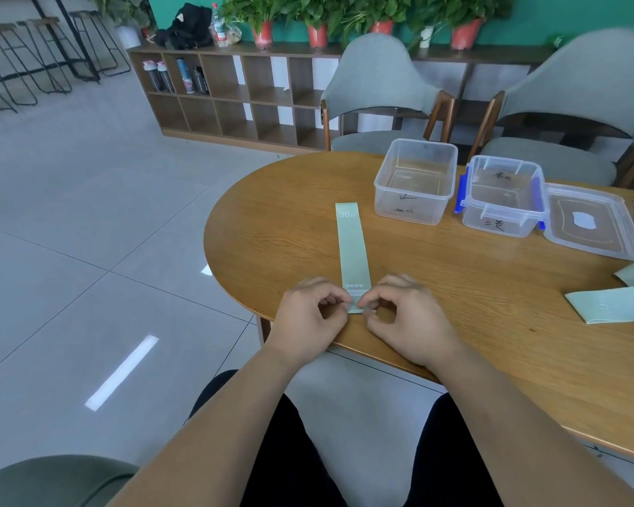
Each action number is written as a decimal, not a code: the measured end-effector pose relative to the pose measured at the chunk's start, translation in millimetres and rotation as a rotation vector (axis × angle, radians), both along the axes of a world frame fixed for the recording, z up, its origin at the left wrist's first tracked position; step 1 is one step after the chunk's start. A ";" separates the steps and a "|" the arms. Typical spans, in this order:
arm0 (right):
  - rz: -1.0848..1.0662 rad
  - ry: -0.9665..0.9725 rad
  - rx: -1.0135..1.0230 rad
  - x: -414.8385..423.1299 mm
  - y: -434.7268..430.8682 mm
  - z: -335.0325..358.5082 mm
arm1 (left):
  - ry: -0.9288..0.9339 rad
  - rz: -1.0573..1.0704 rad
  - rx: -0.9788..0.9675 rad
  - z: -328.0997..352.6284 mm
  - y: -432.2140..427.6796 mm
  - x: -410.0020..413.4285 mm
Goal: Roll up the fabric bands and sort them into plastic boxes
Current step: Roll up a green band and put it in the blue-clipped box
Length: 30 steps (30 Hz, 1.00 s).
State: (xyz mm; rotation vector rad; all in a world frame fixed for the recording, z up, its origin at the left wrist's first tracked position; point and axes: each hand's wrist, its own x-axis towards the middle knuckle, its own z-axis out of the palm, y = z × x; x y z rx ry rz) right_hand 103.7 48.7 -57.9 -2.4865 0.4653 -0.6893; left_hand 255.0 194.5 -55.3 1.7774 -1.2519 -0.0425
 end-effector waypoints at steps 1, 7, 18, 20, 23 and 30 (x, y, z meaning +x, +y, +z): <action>0.002 -0.014 -0.002 -0.2 -0.2 -0.7 | -0.002 0.000 0.003 0.7 0.4 -1.6; -0.008 -0.055 0.005 -1.3 -0.4 -1.2 | -0.014 -0.001 0.023 2.4 2.5 -1.4; -0.077 -0.045 -0.022 0.1 -0.7 -2.6 | -0.014 0.033 0.035 1.8 -0.8 -1.5; -0.090 -0.042 -0.033 2.1 -0.4 -3.3 | -0.021 0.038 0.027 1.1 -1.2 -1.4; -0.113 -0.020 -0.062 5.0 0.2 -5.1 | -0.042 0.051 0.019 -2.7 -3.2 -0.2; -0.138 -0.006 -0.125 6.2 2.7 -5.2 | -0.114 0.081 0.028 -11.7 -6.8 0.2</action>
